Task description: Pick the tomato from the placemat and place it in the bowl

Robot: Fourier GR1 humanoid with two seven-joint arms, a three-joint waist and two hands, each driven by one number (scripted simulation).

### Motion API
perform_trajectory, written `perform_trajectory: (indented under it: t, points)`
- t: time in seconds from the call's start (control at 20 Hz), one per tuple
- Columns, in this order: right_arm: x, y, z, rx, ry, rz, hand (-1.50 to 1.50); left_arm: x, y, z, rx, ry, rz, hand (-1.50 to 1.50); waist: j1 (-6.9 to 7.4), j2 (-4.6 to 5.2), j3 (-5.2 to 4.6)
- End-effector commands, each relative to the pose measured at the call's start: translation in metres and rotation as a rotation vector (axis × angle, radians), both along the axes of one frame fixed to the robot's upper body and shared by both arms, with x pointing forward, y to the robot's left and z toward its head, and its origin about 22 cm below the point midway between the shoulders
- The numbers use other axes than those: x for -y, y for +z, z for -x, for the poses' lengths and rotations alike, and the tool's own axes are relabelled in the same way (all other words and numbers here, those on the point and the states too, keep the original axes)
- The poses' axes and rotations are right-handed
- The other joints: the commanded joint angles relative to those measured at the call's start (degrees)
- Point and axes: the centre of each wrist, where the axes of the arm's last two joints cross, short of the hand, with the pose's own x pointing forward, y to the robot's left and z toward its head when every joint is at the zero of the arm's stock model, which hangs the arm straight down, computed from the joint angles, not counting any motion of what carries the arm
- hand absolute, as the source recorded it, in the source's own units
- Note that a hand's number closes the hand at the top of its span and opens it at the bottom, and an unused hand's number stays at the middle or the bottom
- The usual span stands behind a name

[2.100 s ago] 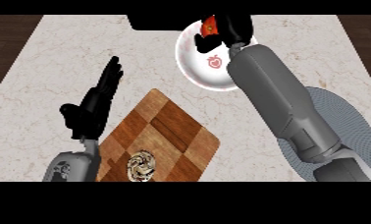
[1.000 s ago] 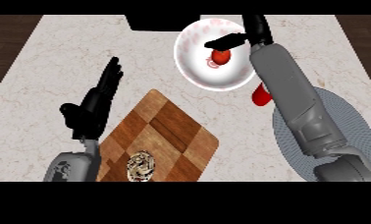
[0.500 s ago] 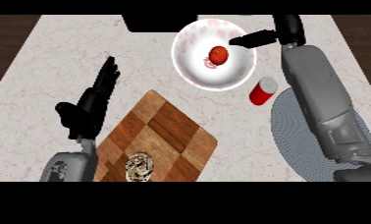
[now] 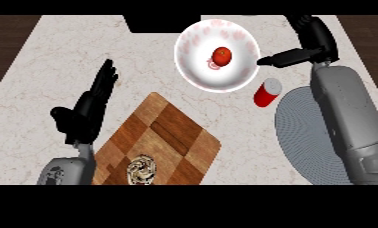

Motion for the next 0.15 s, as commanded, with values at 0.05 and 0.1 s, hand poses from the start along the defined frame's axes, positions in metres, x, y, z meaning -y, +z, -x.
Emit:
perform_trajectory:
  t: [0.05, 0.1]
  points:
    - [0.017, -0.010, 0.011, -0.013, 0.032, 0.023, -1.50, -0.005, -0.012, -0.006, -0.002, -0.004, -0.005, 0.00, 0.24, 0.16, -0.01]
    - [0.017, -0.018, 0.015, -0.011, 0.026, 0.008, -1.50, 0.008, 0.017, -0.002, -0.002, -0.005, 0.001, 0.00, 0.34, 0.10, 0.01]
